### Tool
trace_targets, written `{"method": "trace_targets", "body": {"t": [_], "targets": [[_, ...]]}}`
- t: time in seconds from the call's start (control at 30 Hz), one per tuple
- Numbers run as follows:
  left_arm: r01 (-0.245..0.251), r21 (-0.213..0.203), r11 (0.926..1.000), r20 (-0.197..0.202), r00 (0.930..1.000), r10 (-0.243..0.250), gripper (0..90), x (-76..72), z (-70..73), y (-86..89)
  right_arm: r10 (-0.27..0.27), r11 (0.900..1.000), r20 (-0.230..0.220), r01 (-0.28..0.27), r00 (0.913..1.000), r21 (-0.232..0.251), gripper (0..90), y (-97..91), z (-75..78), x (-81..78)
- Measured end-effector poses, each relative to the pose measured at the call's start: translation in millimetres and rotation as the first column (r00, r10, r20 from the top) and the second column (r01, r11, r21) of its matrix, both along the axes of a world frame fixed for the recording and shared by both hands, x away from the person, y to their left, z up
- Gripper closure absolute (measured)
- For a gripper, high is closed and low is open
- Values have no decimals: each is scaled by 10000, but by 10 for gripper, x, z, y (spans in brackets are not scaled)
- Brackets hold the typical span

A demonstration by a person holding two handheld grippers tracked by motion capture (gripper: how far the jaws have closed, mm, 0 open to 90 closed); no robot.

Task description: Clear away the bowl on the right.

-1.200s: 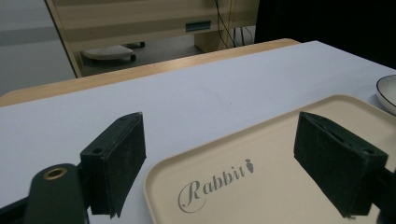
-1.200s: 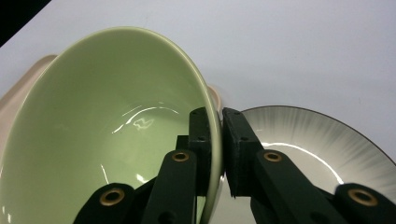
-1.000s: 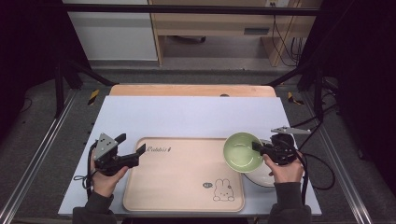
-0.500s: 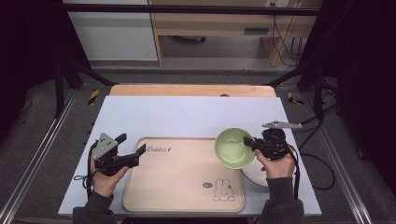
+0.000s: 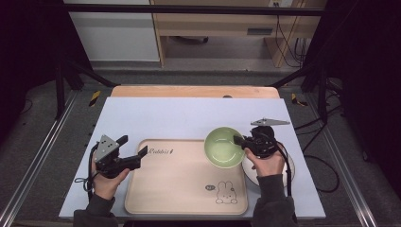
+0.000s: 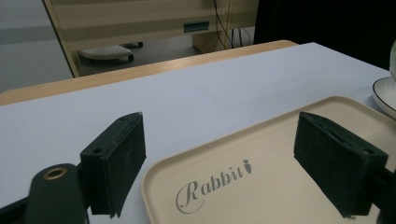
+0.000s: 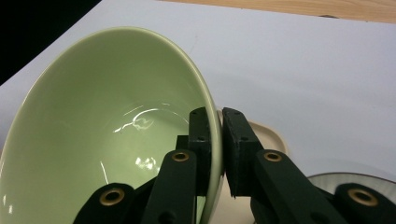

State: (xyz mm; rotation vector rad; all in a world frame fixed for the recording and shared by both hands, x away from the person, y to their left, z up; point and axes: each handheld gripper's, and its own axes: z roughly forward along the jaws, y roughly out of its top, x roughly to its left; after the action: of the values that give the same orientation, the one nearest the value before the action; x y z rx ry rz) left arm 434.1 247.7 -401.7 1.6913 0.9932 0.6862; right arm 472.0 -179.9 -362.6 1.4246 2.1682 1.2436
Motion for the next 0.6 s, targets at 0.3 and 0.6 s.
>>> {"method": "trace_targets", "body": {"t": [0.3, 0.6], "targets": [[4, -32, 10000, 55, 10000, -4, 162, -8, 15, 7, 378, 9993, 8, -378, 9993, 15, 830, 195, -2, 52], [21, 10, 10000, 38, 10000, -21, 161, -6, 14, 9, 630, 9980, 41, -630, 9980, 19, 830, 373, -16, 86]]}}
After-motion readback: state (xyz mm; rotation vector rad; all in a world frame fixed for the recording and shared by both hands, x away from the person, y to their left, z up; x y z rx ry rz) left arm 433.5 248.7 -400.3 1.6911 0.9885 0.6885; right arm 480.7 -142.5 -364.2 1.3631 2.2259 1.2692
